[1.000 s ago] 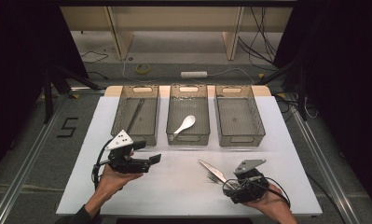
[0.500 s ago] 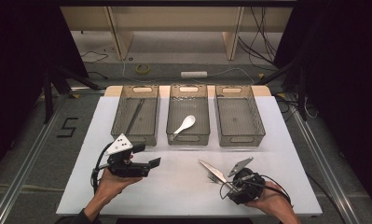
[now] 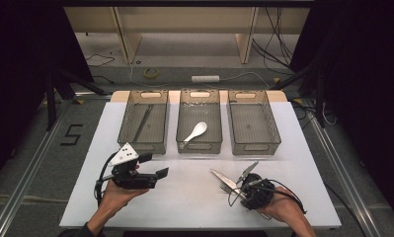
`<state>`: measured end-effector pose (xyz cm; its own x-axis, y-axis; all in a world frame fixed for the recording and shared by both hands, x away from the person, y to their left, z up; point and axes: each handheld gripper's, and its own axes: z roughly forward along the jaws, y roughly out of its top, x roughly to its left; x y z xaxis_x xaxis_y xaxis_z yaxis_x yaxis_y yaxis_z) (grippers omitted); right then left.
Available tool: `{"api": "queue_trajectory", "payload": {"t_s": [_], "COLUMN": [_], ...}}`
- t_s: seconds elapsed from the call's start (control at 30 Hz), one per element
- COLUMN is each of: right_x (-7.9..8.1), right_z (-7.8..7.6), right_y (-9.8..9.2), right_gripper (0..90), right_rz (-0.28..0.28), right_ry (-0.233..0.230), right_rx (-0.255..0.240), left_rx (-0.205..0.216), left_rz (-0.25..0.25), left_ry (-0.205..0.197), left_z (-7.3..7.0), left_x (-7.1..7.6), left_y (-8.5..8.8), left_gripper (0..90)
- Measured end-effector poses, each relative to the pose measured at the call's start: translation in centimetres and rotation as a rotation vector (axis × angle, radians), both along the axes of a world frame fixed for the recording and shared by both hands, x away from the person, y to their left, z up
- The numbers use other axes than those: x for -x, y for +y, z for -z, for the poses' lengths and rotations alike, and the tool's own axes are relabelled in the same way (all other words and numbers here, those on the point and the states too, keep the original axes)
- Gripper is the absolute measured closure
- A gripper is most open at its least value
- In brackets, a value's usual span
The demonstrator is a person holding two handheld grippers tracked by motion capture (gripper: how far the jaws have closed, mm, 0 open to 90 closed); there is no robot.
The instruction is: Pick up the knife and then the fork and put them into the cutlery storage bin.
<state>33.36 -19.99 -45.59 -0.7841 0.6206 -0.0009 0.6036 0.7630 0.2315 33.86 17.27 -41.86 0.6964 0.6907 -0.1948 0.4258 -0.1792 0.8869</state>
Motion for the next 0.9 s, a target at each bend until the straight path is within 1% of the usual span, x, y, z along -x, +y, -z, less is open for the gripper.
{"api": "queue_trajectory", "payload": {"t_s": [0.07,0.17,0.43,0.63,0.8,0.9], "right_x": [-0.14,-0.19,-0.36,-0.49,-0.43,-0.53], "right_z": [0.01,-0.03,-0.01,0.00,-0.01,0.03], "right_y": [0.08,0.27,0.42,0.41,0.52,0.34], "right_gripper": [70.9,72.5,75.9,76.8,77.7,79.4], "right_rz": [-0.005,-0.011,-0.019,-0.027,-0.023,-0.026], "right_ry": [0.001,-0.003,0.002,0.007,0.006,0.011], "right_rx": [0.002,0.022,0.034,0.034,0.041,0.026], "left_rx": [-0.005,-0.009,-0.014,-0.017,-0.019,-0.018], "left_rz": [0.003,0.010,0.016,0.018,0.021,0.021], "left_ry": [0.001,-0.001,-0.003,-0.004,-0.006,-0.008], "left_z": [0.02,0.01,0.04,0.05,0.04,0.01], "left_x": [0.01,0.05,0.11,0.12,0.17,0.19], "left_y": [-0.05,-0.14,-0.27,-0.28,-0.33,-0.30], "left_gripper": [16.8,16.8,16.8,16.8,16.8,16.8]}}
